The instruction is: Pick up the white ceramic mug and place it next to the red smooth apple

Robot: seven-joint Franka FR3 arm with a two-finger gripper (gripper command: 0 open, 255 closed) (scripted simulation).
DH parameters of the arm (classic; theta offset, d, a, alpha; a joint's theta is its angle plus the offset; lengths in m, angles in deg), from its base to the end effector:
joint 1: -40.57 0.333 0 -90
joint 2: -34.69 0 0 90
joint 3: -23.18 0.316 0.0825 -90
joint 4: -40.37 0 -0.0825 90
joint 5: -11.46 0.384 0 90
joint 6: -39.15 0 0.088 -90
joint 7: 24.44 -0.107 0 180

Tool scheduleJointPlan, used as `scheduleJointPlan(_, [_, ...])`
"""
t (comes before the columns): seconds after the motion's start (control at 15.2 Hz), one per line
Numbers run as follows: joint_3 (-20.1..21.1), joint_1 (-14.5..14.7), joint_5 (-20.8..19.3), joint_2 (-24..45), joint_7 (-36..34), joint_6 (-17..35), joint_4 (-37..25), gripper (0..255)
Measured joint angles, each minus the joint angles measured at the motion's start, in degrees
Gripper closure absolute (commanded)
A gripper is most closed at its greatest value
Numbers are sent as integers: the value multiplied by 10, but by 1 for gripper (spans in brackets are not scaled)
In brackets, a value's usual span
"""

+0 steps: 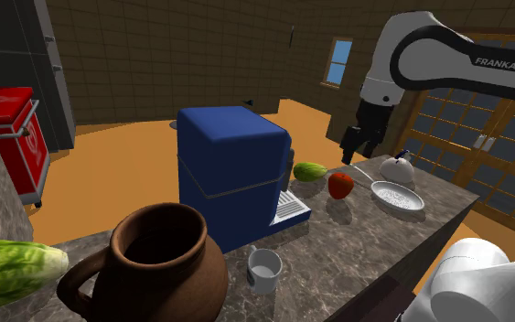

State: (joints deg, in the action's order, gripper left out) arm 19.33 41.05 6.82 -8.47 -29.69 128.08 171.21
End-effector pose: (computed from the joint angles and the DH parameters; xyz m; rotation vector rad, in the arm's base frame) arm 0.3138 -0.0344 0.6122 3.0999 -0.2098 0.0334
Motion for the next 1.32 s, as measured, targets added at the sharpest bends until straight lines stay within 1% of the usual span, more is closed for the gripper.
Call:
scheduleJointPlan(0.13, [3, 1, 3, -1, -4, 8, 10, 0])
scheduleJointPlan(0.53, [25, 15, 26, -1, -35, 99, 99, 0])
scheduleJointPlan(0.73, [41, 26, 40, 7, -54, 159, 149, 0])
scheduleJointPlan(0.99, [61, 40, 59, 32, -76, 238, 200, 0])
scheduleJointPlan(1.32, [89, 61, 84, 91, -105, 346, 243, 0])
